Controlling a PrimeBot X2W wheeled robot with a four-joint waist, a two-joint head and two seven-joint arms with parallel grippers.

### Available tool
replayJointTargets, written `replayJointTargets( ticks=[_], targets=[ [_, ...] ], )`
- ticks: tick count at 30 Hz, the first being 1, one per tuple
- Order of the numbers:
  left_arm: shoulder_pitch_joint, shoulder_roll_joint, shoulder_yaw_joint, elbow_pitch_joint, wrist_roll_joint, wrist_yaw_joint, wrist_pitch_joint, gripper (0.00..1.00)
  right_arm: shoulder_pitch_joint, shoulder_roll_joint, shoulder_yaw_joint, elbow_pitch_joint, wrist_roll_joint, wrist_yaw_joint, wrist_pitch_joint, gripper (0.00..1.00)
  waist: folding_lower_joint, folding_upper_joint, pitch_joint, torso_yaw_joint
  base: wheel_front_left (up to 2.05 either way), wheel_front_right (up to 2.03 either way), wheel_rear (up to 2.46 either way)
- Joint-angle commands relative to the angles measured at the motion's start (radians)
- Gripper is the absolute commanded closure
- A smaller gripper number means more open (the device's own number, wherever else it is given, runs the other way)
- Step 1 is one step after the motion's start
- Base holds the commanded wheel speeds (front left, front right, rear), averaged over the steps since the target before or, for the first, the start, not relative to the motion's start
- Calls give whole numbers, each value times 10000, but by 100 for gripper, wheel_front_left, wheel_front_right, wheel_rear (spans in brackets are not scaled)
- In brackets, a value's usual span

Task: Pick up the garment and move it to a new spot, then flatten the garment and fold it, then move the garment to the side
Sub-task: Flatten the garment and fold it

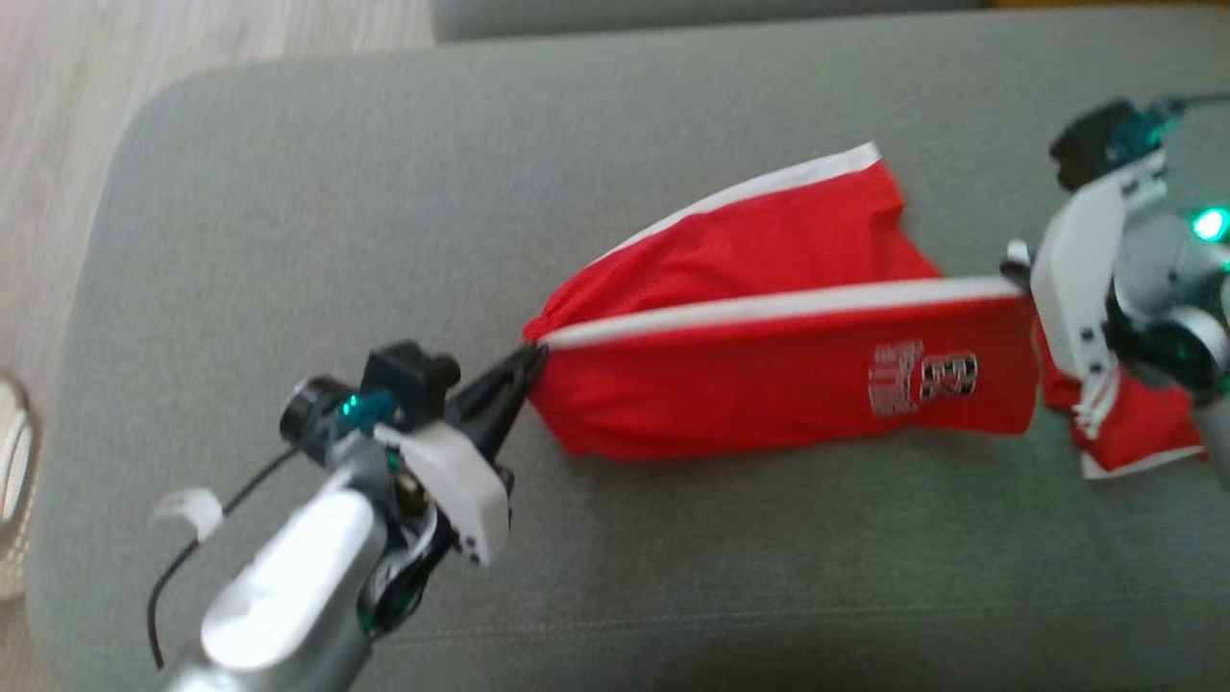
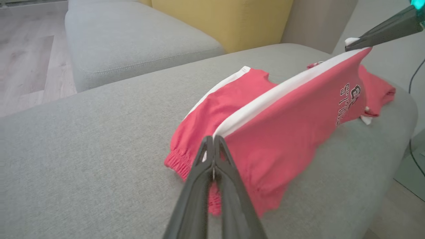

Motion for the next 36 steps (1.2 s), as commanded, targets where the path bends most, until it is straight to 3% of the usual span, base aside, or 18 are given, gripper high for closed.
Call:
replayJointTargets(
  ticks=[1, 6, 19, 36],
  targets=[
    [-685, 72, 498, 28, 15, -28, -119, 100, -506, 127, -33, 69, -255, -6, -194, 100, 0, 0, 535, 300, 0, 0, 0],
    [-1485, -326, 426, 932, 71, -146, -403, 100, -1441, 575, 227, 1203, -669, -6, -870, 100, 0, 0, 1053, 527, 0, 0, 0],
    [-2825, -1172, -34, 2621, 192, -405, -1149, 100, -3319, 979, 421, 3491, -1207, -6, -2939, 100, 0, 0, 2168, 1060, 0, 0, 0],
    [-3858, -1690, -369, 4012, 28, -546, -1871, 100, -5040, 1399, 865, 5985, -1848, -6, -5423, 100, 0, 0, 2865, 1400, 0, 0, 0]
  ],
)
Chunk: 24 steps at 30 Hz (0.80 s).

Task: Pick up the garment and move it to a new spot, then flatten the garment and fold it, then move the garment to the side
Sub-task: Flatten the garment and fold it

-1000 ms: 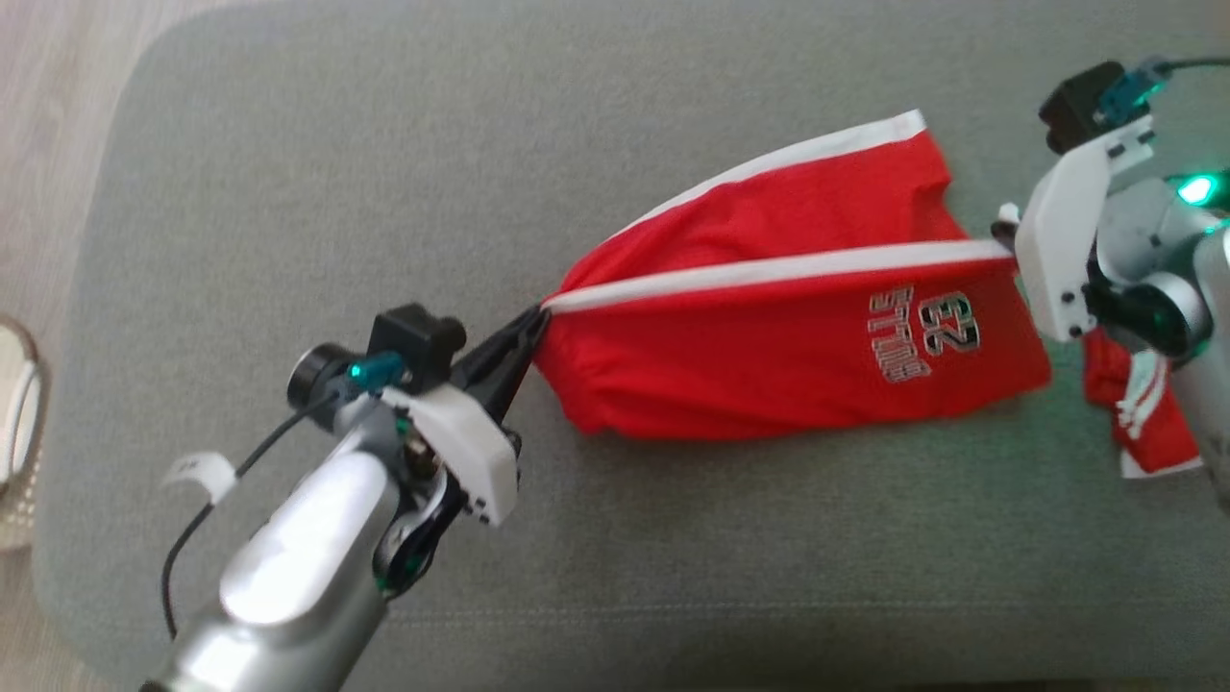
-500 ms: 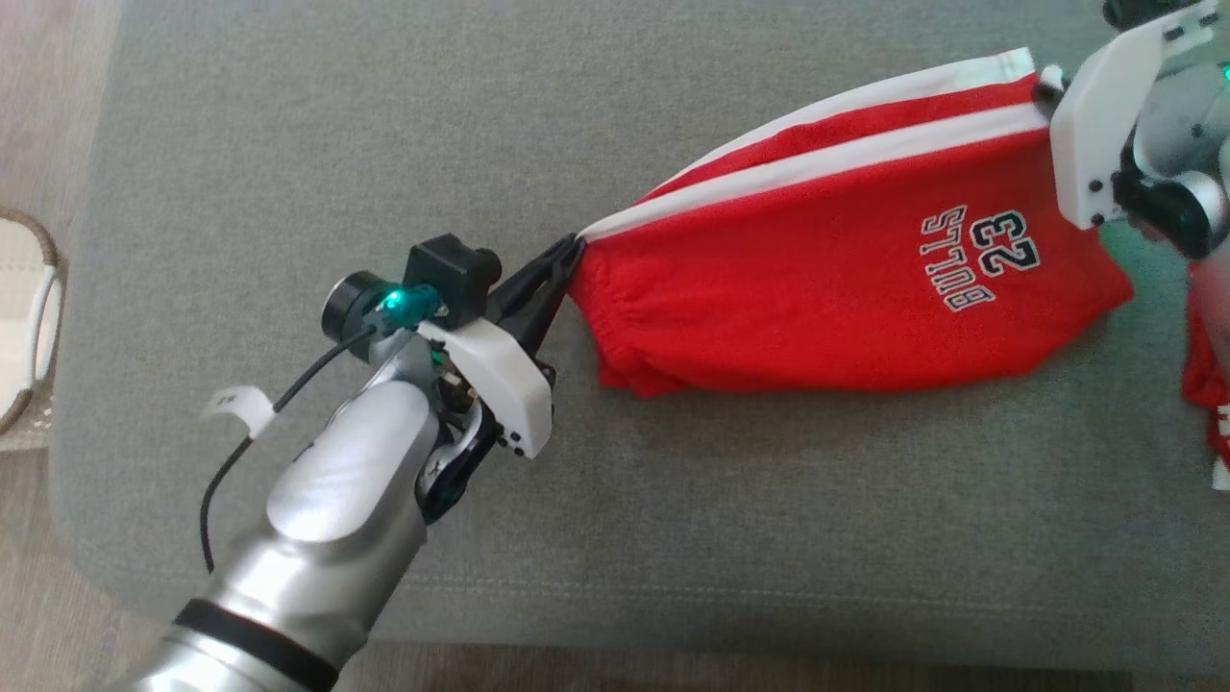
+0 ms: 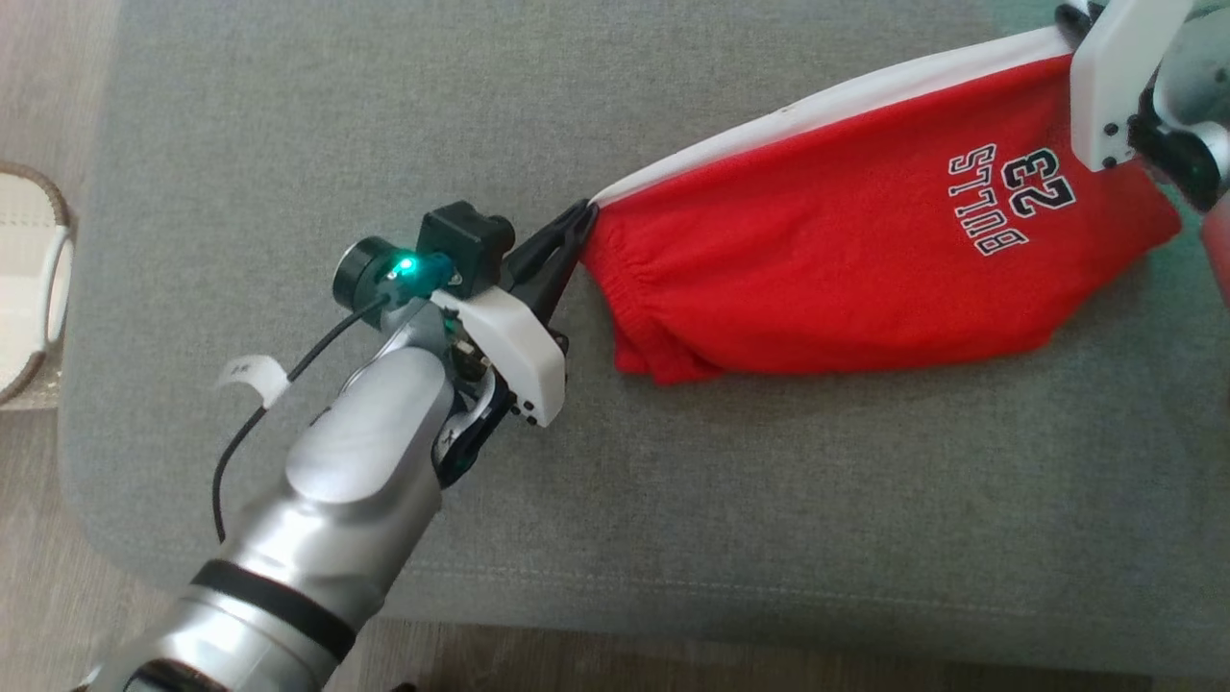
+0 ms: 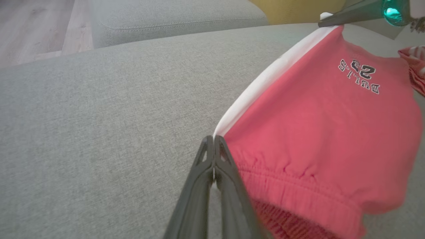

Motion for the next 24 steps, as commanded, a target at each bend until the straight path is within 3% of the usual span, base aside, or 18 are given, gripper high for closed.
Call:
replayJointTargets(
  ticks=[1, 2, 3, 4, 5, 15, 20, 24],
  targets=[
    [-469, 143, 268, -30, -73, -11, -131, 100, -428, 118, 48, -16, -150, -6, -252, 100, 0, 0, 94, 26, 0, 0, 0],
    [-518, 123, 270, 47, -79, -12, -159, 100, -515, 124, -13, 133, -232, -6, -389, 100, 0, 0, 127, 22, 0, 0, 0],
    [-571, 110, 296, 102, -58, 33, -205, 87, -589, 171, -80, 278, -315, -6, -534, 24, 0, 0, 155, 18, 0, 0, 0],
    [-608, 98, 339, 153, -37, 110, -253, 43, -634, 261, -157, 456, -356, -6, -594, 0, 0, 0, 172, 6, 0, 0, 0],
    [-632, 89, 373, 204, -16, 172, -293, 0, -673, 352, -192, 600, -402, -6, -665, 0, 0, 0, 181, -8, 0, 0, 0],
    [-78, 209, 1459, -246, -230, 824, -465, 0, -536, 898, -1494, 1403, -811, -6, -2856, 0, 0, 0, -458, -316, 0, 0, 0],
    [1219, 537, 3323, -2011, -310, 1502, -470, 0, 528, 1619, -1913, 1107, -890, -6, -4544, 0, 0, 0, -1304, -884, 0, 0, 0],
    [2586, 456, 4797, -3586, -162, 1779, -471, 0, 1618, 1965, -2054, 343, -868, -6, -5636, 0, 0, 0, -1942, -1344, 0, 0, 0]
  ],
)
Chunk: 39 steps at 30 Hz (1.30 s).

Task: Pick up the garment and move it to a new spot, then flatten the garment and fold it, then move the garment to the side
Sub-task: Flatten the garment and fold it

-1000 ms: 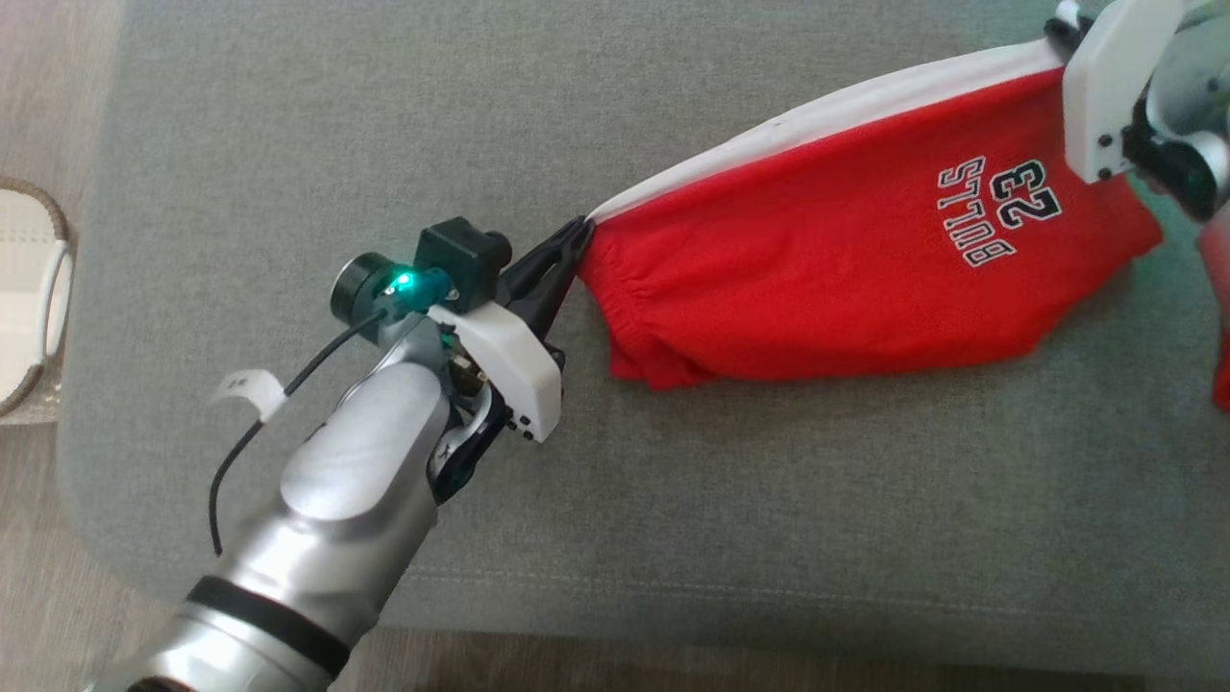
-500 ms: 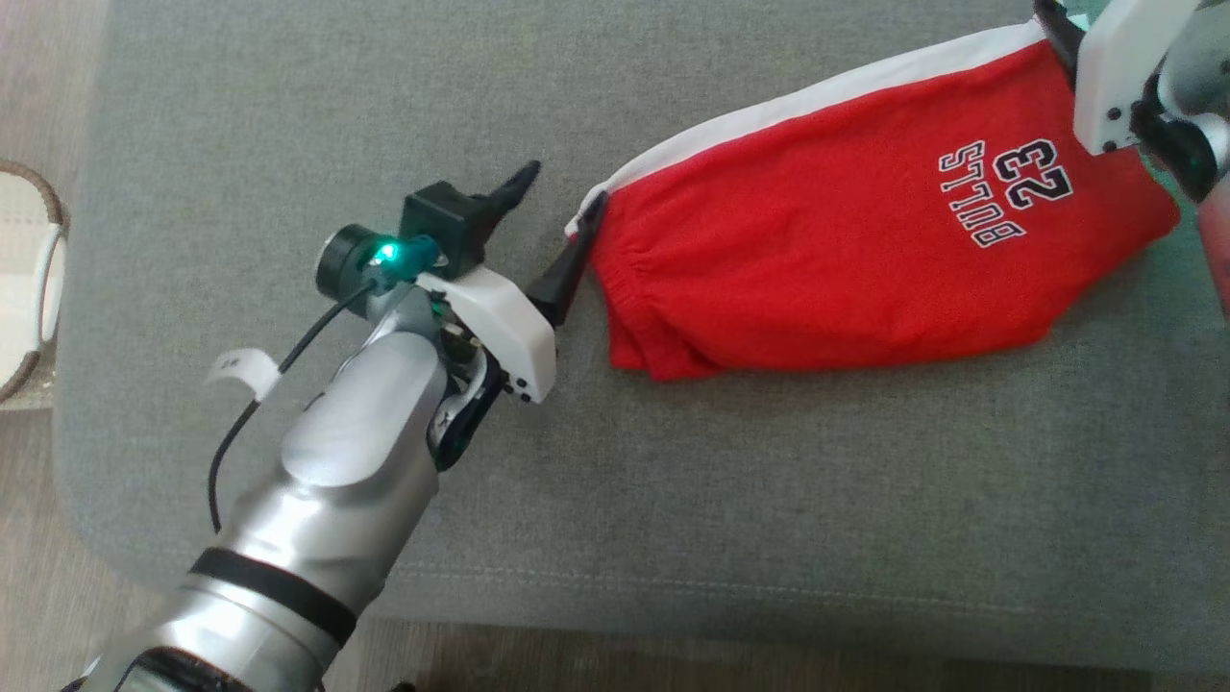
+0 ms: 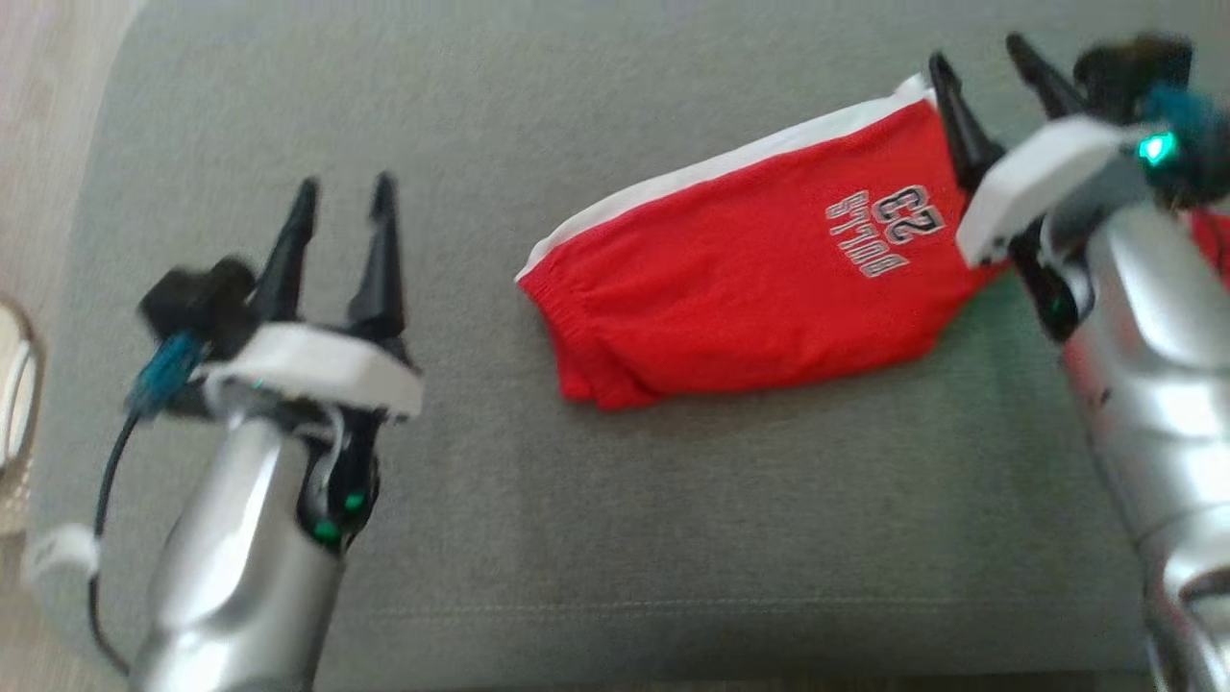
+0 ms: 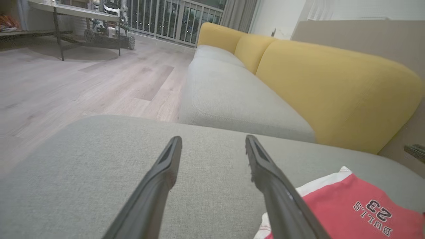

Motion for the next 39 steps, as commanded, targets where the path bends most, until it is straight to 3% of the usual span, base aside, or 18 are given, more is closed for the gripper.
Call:
replayJointTargets(
  ticks=[1, 5, 15, 19, 28, 39],
  targets=[
    [104, 157, 674, -700, 187, 108, -120, 0, 151, 144, -143, -618, 15, -6, -346, 0, 0, 0, -638, -553, 0, 0, 0],
    [1272, -202, 1633, -1777, 580, 59, -121, 0, 1535, 377, -489, -1865, -336, -6, -724, 0, 0, 0, -1083, -864, 0, 0, 0],
    [3361, -821, 2371, -2866, 1592, -500, -121, 0, 5512, 1458, -2502, -5743, -1226, -6, -842, 0, 0, 0, -1860, -1239, 0, 0, 0],
    [4072, -867, 2525, -3008, 1751, -447, -121, 0, 6948, 1612, -2960, -6624, -672, -6, -844, 0, 0, 0, -2161, -1313, 0, 0, 0],
    [5260, -875, 1986, -3228, 1140, 212, -122, 0, 8227, 1625, -2867, -7110, -457, -6, -846, 0, 0, 0, -2459, -1434, 0, 0, 0],
    [5269, -876, 1472, -3399, 1152, 423, -122, 0, 8307, 1626, -2837, -6970, -90, -6, -642, 0, 0, 0, -2512, -1143, 0, 0, 0]
  ],
)
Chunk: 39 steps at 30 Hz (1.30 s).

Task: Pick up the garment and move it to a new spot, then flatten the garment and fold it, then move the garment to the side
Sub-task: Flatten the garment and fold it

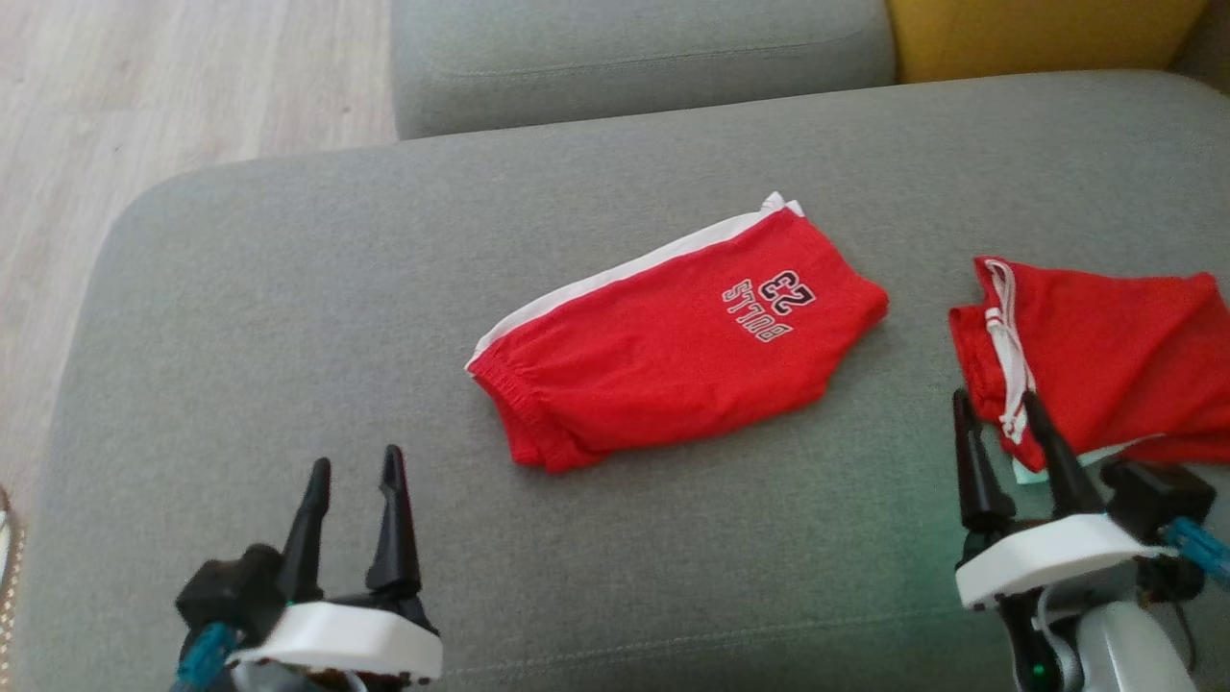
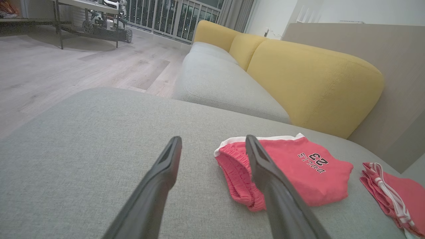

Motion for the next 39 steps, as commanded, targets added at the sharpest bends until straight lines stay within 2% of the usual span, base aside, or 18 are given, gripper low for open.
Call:
replayJointTargets(
  ticks=[1, 9, 16, 22, 30, 39],
  targets=[
    [-407, 15, 244, -346, 5, 6, -122, 0, -304, 6, 301, -225, 95, -4, 69, 0, 0, 0, 35, 71, 0, 0, 0],
    [-700, 15, -147, -350, 122, -114, -122, 0, -1558, 6, -60, 1350, 2894, -4, 1530, 0, 0, 0, 651, 850, 0, 0, 0],
    [-965, 15, -488, -217, 253, -217, -122, 0, -3404, 6, -1113, 3714, 4698, -4, 2744, 0, 0, 0, 1174, 1633, 0, 0, 0],
    [-1282, 15, -629, -242, 161, -211, -122, 0, -4852, -37, -2009, 5520, 4085, -4, 3391, 0, 0, 0, 1675, 2162, 0, 0, 0],
    [-1769, 15, -825, -310, -51, -195, -122, 0, -6447, -615, -3212, 8091, 2606, -4, 3886, 0, 0, 0, 2291, 2784, 0, 0, 0],
    [-1950, 15, -884, -266, -146, -152, -122, 0, -7339, -545, -3340, 9236, 1781, -4, 3930, 0, 0, 0, 2414, 3014, 0, 0, 0]
  ],
)
